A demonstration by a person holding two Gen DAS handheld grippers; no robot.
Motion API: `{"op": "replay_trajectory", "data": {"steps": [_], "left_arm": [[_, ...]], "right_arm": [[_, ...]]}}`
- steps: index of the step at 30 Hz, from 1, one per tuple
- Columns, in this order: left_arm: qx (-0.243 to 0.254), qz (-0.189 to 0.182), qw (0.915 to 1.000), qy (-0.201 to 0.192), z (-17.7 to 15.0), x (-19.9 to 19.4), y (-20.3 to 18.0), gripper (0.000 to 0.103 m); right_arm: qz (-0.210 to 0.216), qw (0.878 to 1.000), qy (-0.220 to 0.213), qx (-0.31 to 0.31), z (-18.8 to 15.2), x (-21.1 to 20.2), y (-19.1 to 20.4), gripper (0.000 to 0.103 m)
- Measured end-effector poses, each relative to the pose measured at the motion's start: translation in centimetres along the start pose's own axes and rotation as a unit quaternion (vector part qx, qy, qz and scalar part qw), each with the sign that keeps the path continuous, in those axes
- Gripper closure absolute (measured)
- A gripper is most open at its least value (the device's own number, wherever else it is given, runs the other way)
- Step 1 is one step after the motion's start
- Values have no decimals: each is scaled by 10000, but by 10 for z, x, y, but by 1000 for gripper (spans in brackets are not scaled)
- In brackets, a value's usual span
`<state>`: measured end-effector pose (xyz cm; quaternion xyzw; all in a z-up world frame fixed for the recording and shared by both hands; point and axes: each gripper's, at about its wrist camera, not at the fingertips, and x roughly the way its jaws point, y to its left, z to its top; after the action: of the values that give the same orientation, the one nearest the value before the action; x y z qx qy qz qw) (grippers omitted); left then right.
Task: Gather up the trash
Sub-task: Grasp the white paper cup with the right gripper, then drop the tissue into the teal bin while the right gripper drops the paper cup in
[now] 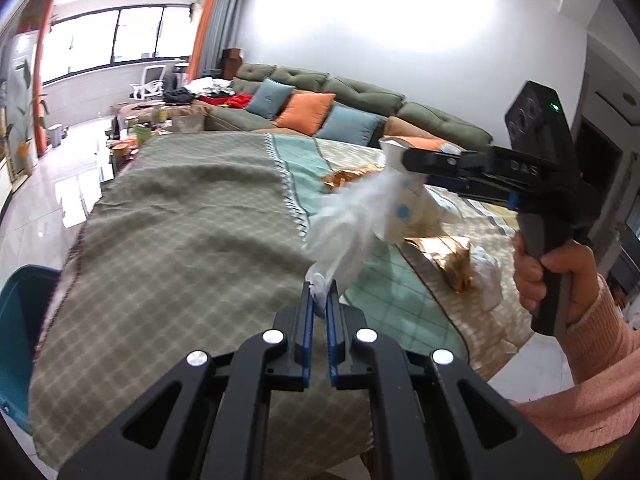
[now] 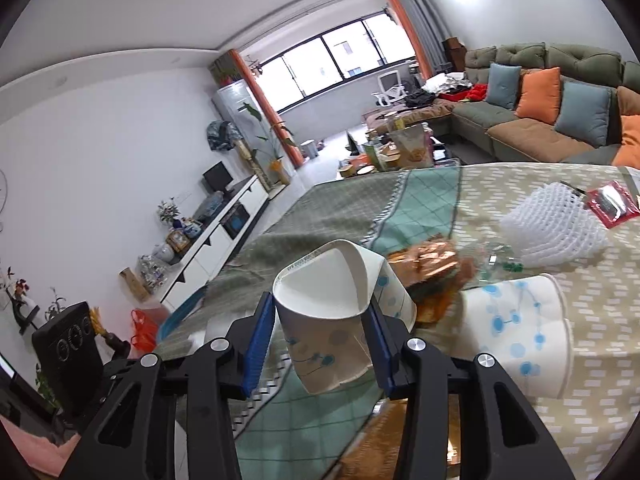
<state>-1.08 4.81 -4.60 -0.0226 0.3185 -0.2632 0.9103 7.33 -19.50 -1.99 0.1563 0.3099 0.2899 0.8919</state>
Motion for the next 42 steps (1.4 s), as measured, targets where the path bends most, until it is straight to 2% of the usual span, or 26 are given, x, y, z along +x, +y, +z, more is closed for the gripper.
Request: {"op": "replay_trajectory", "data": {"steps": [12, 21, 27, 42], "left_arm": [[-305, 512, 9978, -279, 1, -37, 34, 95], [-671, 825, 9923, -634, -1, -73, 62, 96], [-764, 1216, 9850, -960, 6, -107, 81, 96], [-860, 2294, 9609, -1290, 18, -155, 128, 96]], "right_arm": [[518, 9980, 204, -289, 2, 25, 43, 58], [941, 9934, 388, -538, 5, 53, 82, 58], [1226, 9886, 536, -689, 8, 74, 109, 58], [1943, 9724, 834, -982, 15, 136, 173, 58]]}}
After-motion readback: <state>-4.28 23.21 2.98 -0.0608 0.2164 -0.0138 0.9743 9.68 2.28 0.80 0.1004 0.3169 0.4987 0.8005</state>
